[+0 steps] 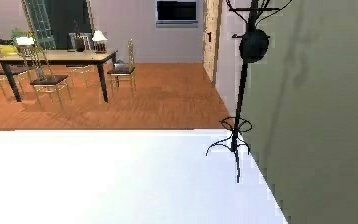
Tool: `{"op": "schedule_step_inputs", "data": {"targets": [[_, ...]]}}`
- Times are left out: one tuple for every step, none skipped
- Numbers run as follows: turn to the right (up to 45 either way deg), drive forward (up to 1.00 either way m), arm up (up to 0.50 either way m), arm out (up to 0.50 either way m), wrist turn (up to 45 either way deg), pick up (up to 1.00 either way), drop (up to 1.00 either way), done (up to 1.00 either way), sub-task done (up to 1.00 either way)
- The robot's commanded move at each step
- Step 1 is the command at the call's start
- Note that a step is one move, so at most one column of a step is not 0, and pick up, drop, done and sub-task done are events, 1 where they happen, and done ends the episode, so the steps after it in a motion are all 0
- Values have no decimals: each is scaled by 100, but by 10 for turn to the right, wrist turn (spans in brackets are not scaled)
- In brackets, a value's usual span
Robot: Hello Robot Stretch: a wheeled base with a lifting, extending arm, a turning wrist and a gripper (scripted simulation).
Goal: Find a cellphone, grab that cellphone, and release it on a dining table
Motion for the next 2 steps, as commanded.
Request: {"op": "schedule_step_inputs", "data": {"targets": [[-450, 0, 0, 0, 0, 0, 0, 0, 0], [-30, 0, 0, 0, 0, 0, 0, 0, 0]]}}
